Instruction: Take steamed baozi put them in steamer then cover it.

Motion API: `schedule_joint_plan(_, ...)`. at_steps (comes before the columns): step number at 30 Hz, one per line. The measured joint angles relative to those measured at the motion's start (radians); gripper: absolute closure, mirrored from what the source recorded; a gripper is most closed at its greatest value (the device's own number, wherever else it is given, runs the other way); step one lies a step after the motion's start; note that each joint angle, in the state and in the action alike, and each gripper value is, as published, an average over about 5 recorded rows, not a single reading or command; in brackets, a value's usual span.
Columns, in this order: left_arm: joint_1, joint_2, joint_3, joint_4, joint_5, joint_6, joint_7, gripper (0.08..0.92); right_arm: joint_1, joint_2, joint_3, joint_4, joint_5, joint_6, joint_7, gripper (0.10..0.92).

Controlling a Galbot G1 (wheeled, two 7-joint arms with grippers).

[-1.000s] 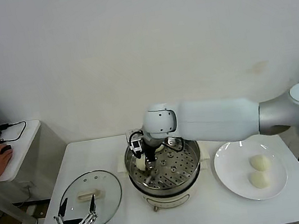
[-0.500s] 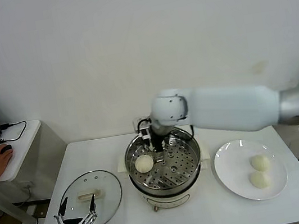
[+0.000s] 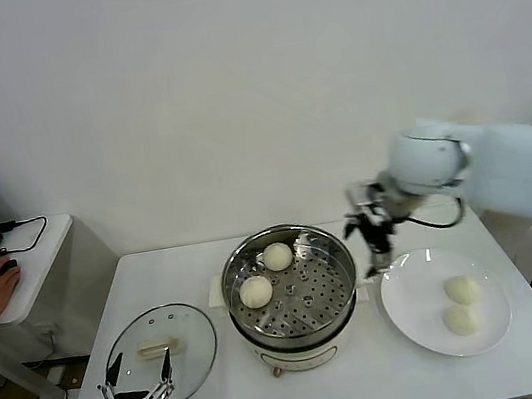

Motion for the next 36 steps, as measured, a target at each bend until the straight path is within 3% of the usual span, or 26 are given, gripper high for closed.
schedule_joint_plan(16, 0.025, -0.021, -0.002, -0.023, 0.022, -0.003, -0.004, 0.177, -0.309, -0.307, 0.162, 0.002, -0.306, 0.165, -0.015, 0.203)
schedule_joint_plan(36, 0.028, -0.025, -0.008, -0.024, 0.031, -0.002, -0.005, 0.177, -0.829, -0.285, 0.528, -0.099, -0.462, 0.204, 0.073, 0.203)
